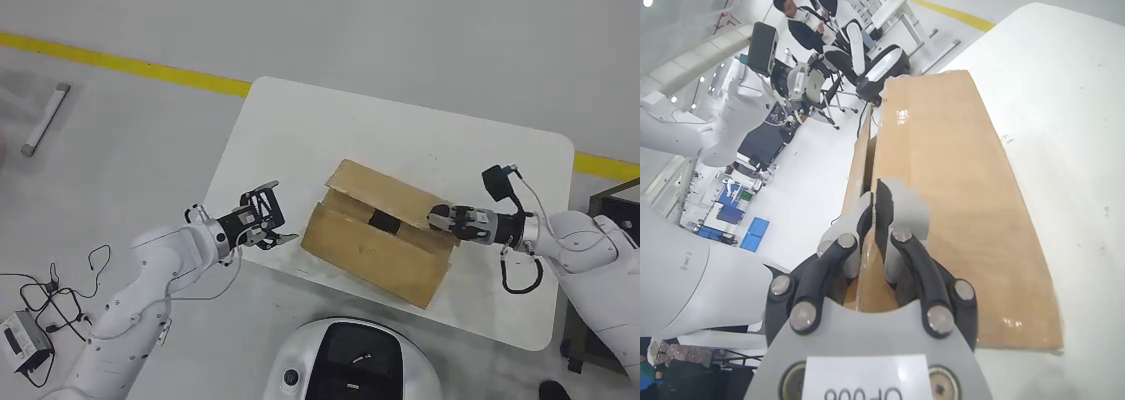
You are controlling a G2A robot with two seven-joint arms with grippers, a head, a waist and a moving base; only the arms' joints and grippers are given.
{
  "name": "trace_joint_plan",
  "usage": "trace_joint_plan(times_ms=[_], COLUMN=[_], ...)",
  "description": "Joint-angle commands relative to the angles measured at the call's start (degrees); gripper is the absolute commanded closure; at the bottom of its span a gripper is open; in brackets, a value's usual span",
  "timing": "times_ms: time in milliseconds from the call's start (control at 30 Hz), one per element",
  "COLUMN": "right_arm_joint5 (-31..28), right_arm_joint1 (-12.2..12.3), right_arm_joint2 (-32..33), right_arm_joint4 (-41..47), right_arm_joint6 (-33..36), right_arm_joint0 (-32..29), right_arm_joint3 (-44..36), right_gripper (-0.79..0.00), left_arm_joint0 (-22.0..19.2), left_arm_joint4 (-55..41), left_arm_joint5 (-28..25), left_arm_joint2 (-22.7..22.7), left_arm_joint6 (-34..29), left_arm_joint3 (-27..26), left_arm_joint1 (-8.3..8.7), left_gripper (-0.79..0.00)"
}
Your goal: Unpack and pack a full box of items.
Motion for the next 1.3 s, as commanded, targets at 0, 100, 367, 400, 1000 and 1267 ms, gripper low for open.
trace_joint_plan(times_ms=[0, 100, 367, 400, 1000, 1267], right_arm_joint5=[0.47, 1.59, 3.68, 3.81, 5.96, 7.48], right_arm_joint1=[-0.24, -0.52, -0.82, -0.8, 0.66, 1.37], right_arm_joint2=[-0.44, -0.88, -0.81, -0.62, 3.9, 5.9], right_arm_joint4=[-0.97, -3.54, -8.76, -9.15, -9.0, -6.91], right_arm_joint6=[-1.04, -2.13, -4.07, -4.23, -3.11, -0.9], right_arm_joint0=[-0.24, -0.46, -0.78, -0.84, -5.97, -7.84], right_arm_joint3=[-0.02, -0.31, -1.05, -1.18, -7.67, -9.23], right_gripper=[0.0, 0.0, 0.0, 0.0, 0.0, 0.0], left_arm_joint0=[0.45, 1.13, 1.02, 0.64, -7.92, -9.75], left_arm_joint4=[-0.05, 0.85, 3.86, 4.12, -0.27, -2.46], left_arm_joint5=[0.16, 0.51, 0.37, -0.08, -7.79, -8.43], left_arm_joint2=[-0.08, -0.09, 1.9, 2.46, 13.76, 17.46], left_arm_joint6=[-0.09, -0.32, -0.21, -0.48, -8.45, -5.97], left_arm_joint3=[0.27, 0.67, 3.86, 4.78, 14.61, 14.29], left_arm_joint1=[0.04, 0.12, 0.19, 0.18, -1.07, -1.63], left_gripper=[-0.785, -0.785, -0.785, -0.785, 0.0, 0.0])
